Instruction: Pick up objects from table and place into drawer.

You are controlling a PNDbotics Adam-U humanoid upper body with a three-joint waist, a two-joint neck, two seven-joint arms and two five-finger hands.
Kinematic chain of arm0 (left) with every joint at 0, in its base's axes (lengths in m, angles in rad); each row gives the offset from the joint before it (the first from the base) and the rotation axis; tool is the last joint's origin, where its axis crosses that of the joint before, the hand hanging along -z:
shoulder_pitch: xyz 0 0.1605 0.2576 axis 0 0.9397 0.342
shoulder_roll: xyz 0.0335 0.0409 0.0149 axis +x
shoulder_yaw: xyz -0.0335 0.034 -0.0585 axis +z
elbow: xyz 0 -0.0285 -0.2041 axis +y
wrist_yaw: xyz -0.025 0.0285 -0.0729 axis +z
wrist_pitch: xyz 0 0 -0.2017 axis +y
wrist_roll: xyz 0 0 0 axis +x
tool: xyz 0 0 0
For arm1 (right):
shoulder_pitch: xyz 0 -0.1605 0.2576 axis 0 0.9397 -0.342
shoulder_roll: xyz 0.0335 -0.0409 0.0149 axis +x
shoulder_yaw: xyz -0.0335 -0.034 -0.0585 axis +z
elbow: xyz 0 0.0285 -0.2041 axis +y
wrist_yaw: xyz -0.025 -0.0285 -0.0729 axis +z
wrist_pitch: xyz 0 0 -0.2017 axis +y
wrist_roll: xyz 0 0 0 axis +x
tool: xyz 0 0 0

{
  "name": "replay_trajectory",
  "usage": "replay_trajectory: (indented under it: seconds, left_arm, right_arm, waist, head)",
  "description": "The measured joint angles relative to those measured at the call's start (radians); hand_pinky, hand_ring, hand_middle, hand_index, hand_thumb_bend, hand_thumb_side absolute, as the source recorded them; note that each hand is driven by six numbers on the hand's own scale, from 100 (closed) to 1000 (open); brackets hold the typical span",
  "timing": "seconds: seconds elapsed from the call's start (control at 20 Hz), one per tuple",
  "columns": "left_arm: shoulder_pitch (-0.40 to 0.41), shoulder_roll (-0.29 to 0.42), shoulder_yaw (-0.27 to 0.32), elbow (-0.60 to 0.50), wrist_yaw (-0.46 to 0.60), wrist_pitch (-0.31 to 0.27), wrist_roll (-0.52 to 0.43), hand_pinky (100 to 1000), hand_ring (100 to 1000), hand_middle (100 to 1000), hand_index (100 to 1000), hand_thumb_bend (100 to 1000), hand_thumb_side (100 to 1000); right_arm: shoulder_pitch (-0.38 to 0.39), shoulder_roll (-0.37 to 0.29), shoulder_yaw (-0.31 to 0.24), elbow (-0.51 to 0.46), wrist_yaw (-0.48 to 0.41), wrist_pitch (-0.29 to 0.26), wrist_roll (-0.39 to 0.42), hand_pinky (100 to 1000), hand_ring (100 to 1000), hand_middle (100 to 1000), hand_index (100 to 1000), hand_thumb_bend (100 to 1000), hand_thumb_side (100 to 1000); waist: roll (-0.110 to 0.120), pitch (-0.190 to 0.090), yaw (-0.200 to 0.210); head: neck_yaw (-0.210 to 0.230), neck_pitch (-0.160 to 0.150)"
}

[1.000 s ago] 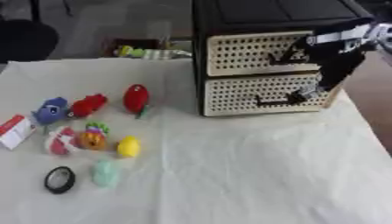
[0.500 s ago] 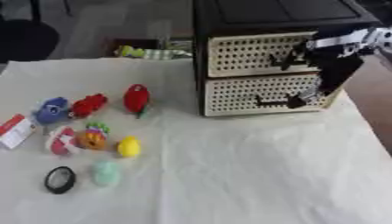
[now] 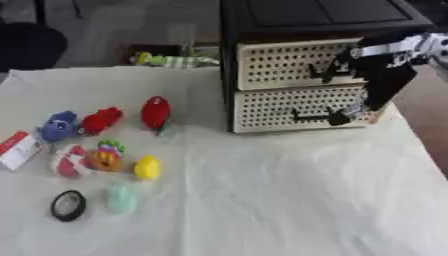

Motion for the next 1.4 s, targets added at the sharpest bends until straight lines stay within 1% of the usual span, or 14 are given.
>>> replay_trajectory:
  seconds: [0.6,0.85,1.1,1.4]
  left_arm:
    - [0.0,0.0,-0.003,0.0,0.0,0.002,-0.002,405,461,507,736,100,929]
    - [0.0,0.0,-0.003,0.0,0.0,0.002,-0.003,405,462,507,736,100,927]
    - [-0.001,0.0,-0.003,0.0,0.0,0.002,-0.003,405,462,507,736,100,926]
    - [-0.001,0.0,-0.003,0.0,0.001,0.0,-0.005,406,462,507,736,100,925]
  right_arm:
    - [0.058,-0.049,-0.007,-0.086,-0.041,0.014,0.001,100,100,100,825,607,423]
    - [0.093,-0.08,-0.016,-0.14,-0.07,0.029,-0.001,100,100,100,823,607,429]
    - [0.13,-0.107,-0.029,-0.19,-0.095,0.045,-0.003,100,100,100,822,609,430]
    - [0.172,-0.137,-0.044,-0.249,-0.118,0.067,-0.021,100,100,100,821,616,436]
  waist:
    - [-0.002,0.0,0.0]
    - [-0.002,0.0,0.0]
    - [-0.002,0.001,0.0]
    - [-0.002,0.004,0.0]
  head:
    - [0.0,0.0]
    - [0.0,0.0]
    - [0.0,-0.008]
    - [0.0,-0.009]
